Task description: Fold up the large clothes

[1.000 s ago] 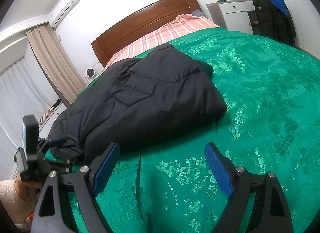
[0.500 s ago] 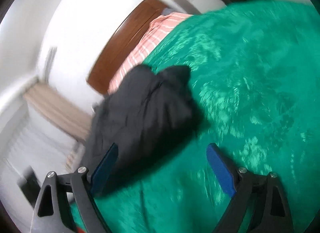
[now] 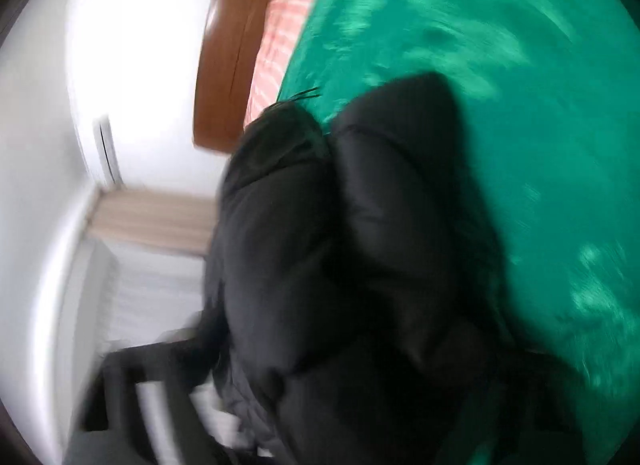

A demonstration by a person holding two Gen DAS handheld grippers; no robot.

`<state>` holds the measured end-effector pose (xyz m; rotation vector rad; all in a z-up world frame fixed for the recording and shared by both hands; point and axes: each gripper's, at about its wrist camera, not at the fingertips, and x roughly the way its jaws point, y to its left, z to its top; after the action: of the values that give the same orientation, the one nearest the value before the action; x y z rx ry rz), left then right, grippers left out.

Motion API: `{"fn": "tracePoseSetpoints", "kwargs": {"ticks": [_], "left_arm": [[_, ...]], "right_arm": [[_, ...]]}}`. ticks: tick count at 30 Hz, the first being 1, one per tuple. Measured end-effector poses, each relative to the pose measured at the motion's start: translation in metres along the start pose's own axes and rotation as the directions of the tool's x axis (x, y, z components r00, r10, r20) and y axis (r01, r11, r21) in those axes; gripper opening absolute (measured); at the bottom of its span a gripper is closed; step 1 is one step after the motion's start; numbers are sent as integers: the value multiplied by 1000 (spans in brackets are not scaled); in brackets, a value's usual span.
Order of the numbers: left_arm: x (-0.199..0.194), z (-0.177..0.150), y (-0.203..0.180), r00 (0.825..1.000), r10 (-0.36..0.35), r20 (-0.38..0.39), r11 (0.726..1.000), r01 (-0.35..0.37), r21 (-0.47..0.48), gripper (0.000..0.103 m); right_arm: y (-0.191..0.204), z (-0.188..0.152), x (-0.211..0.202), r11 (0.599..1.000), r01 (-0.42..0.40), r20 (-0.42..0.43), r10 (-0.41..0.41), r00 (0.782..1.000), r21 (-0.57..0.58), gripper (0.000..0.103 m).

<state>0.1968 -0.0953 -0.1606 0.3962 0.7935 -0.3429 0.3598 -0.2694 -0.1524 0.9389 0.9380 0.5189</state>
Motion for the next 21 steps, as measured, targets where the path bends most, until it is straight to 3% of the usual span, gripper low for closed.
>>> {"fn": "tracePoseSetpoints", "kwargs": {"ticks": [2,5,8,11,14,15,17,21], "left_arm": [[-1,2,5,1000,-23,-1,999,23,-30,102],[-15,3,33,994,-112,-5,985,111,-130,101],[-49,-2,72,981,-190,38,946,194,-259,101],[-88,-19,123,983,-159,91,915,181,-360,101],[-124,-49,179,991,-63,116,874,111,-474,101],[-136,-61,200,992,-31,122,848,91,-523,101],[-152,-87,235,991,27,129,794,57,-605,101],[-170,-130,286,989,96,110,692,13,-721,101]], "right_arm": [[40,-7,-8,989,65,46,-59,997,-135,43],[108,-23,-16,929,152,108,-122,987,-338,41],[173,-46,-10,831,232,164,-172,971,-505,41],[235,-80,9,706,295,212,-206,955,-643,41],[291,-124,45,561,344,254,-234,938,-753,41],[311,-146,65,490,361,272,-245,931,-794,41],[331,-181,93,385,380,294,-263,919,-841,41],[355,-260,176,86,403,362,-299,883,-911,41]]}}
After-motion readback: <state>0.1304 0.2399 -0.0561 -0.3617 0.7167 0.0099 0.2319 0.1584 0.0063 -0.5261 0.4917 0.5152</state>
